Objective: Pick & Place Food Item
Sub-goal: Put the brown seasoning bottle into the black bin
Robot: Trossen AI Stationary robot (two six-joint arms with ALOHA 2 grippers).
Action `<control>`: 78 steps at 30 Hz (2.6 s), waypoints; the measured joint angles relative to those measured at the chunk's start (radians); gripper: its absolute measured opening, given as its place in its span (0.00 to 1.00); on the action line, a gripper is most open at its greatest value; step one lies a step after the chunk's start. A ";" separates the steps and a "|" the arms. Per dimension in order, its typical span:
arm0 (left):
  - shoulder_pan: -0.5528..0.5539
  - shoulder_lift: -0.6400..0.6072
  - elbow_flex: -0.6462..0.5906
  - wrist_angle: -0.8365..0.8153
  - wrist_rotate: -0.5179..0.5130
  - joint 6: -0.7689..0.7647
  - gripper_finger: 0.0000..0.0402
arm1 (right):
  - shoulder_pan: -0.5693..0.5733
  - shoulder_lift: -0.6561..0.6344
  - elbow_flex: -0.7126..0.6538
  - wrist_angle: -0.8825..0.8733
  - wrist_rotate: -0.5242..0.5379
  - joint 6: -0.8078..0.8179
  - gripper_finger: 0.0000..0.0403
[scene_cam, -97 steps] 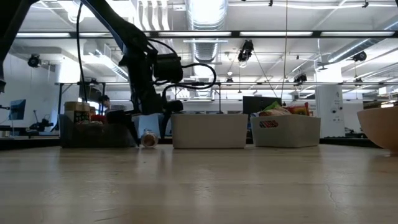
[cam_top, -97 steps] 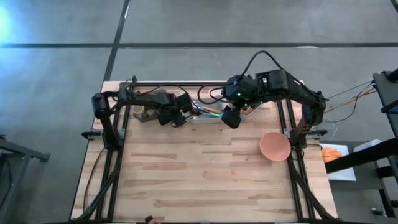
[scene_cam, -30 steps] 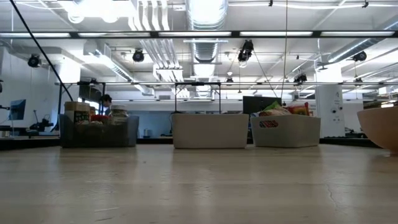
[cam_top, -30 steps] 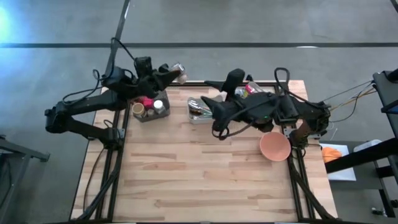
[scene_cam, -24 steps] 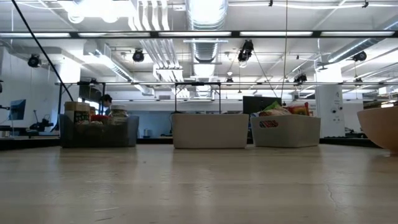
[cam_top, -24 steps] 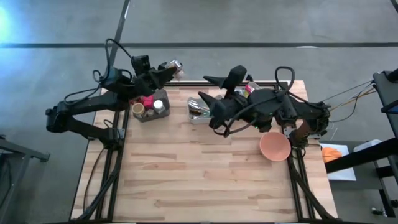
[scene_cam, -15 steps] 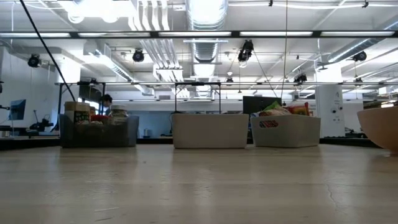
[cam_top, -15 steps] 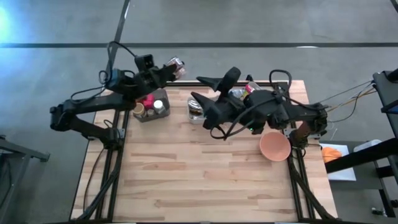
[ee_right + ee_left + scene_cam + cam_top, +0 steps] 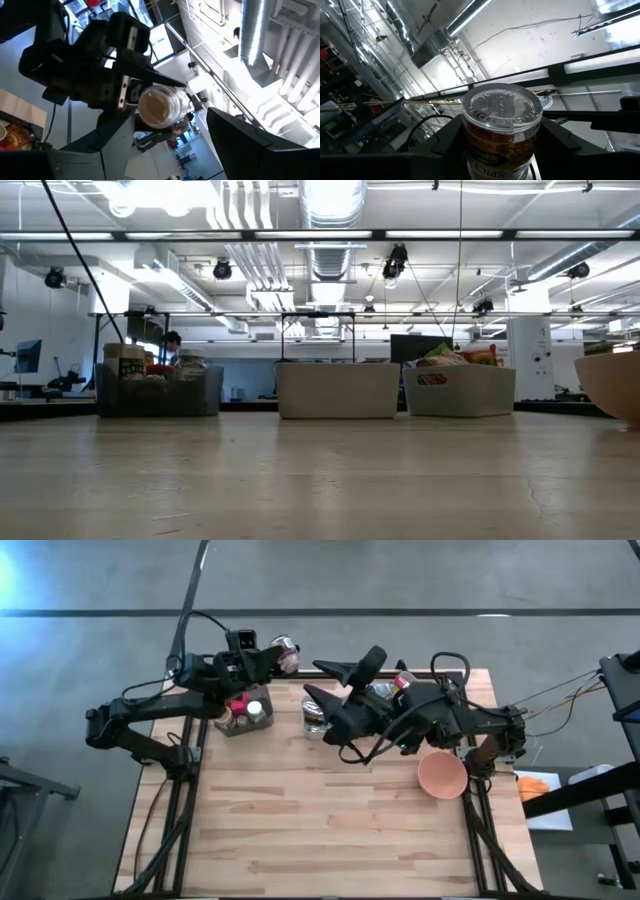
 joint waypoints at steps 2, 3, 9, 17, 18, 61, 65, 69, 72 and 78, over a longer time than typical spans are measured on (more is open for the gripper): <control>-0.002 0.001 0.000 0.000 0.008 -0.015 0.44 | -0.005 0.000 0.000 -0.002 -0.011 -0.003 0.61; -0.003 0.001 0.000 0.000 0.011 -0.016 0.44 | -0.008 0.000 -0.001 -0.006 -0.019 -0.002 0.61; -0.007 0.001 0.000 -0.017 0.166 -0.016 0.44 | -0.019 0.000 -0.018 -0.009 -0.085 0.121 0.61; -0.002 -0.049 0.003 -0.282 0.384 0.224 0.44 | -0.017 -0.016 0.031 -0.254 -0.106 0.696 0.61; -0.001 -0.063 0.003 -0.338 0.384 0.298 0.44 | -0.017 -0.020 0.042 -0.310 -0.111 0.778 0.61; -0.025 -0.099 0.174 -1.022 0.255 0.833 0.44 | -0.129 0.029 0.056 -0.610 -0.511 1.638 0.61; -0.037 -0.089 0.174 -1.024 0.253 0.831 0.44 | -0.137 0.034 0.054 -0.594 -0.505 1.631 0.61; -0.051 -0.084 0.173 -1.018 0.257 0.832 0.44 | -0.139 0.034 0.053 -0.579 -0.508 1.625 0.61; -0.056 -0.077 0.173 -1.013 0.256 0.832 0.44 | -0.145 0.034 0.051 -0.583 -0.515 1.620 0.61; -0.062 -0.072 0.173 -0.980 0.256 0.827 0.44 | -0.147 0.034 0.041 -0.573 -0.520 1.614 0.61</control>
